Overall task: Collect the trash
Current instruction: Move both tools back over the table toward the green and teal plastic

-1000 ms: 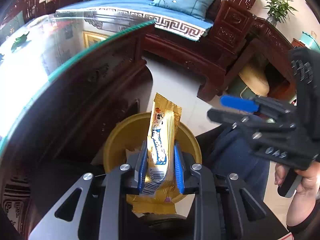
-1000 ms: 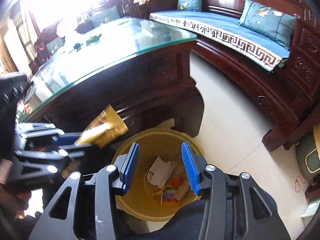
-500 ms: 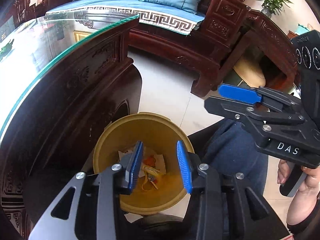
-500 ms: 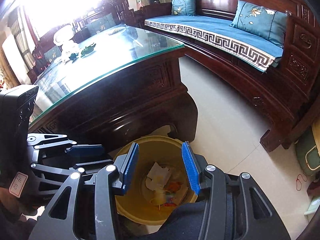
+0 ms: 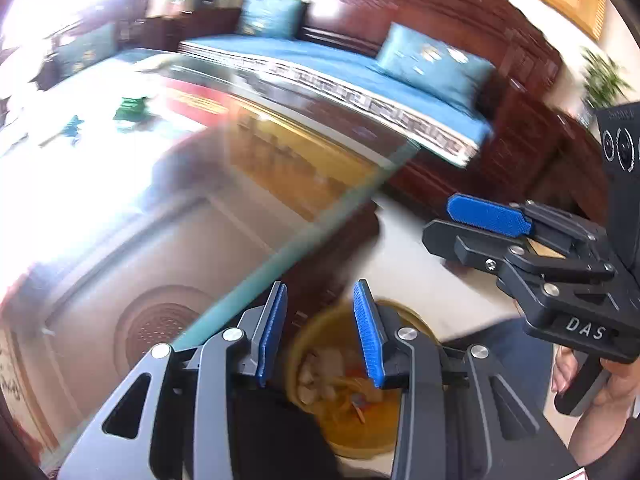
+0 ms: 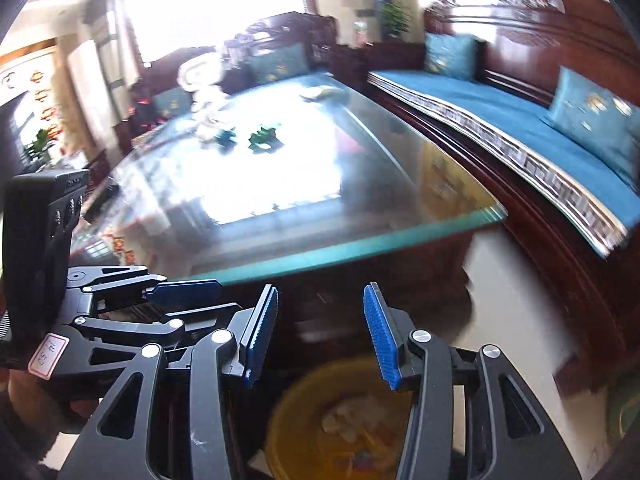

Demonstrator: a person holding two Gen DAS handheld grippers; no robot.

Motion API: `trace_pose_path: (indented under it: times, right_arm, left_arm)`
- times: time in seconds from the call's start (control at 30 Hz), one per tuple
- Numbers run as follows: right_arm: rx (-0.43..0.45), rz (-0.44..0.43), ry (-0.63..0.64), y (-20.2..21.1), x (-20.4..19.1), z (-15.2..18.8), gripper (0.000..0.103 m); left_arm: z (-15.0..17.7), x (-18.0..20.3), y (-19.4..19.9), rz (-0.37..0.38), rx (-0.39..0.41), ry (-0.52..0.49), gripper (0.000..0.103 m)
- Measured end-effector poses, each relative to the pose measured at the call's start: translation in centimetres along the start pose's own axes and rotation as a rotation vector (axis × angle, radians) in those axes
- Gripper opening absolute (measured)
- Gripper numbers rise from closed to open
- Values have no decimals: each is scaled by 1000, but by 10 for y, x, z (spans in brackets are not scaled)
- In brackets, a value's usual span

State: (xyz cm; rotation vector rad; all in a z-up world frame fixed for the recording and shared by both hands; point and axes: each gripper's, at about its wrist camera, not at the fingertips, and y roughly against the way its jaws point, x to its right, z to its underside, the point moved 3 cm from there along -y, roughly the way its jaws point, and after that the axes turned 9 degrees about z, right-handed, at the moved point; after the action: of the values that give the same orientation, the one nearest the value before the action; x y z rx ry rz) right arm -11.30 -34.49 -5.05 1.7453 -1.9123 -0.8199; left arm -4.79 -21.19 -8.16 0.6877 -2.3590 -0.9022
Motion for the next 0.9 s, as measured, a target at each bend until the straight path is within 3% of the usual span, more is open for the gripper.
trace_pose_path:
  times: [0.2, 0.4, 0.67, 0.9]
  right_arm:
    - [13, -76, 74, -45, -48, -63, 45]
    - [14, -118, 125, -101, -91, -122, 45]
    - [1, -161, 160, -157, -113, -170, 45]
    - [-29, -166, 184, -189, -122, -184, 45]
  left_arm:
    - [-44, -72, 28, -124, 86, 66, 35]
    - [-91, -151, 25, -226, 120, 161, 35]
    - [-122, -219, 15, -236, 137, 236, 35]
    - [-127, -251, 5, -258, 133, 267, 35]
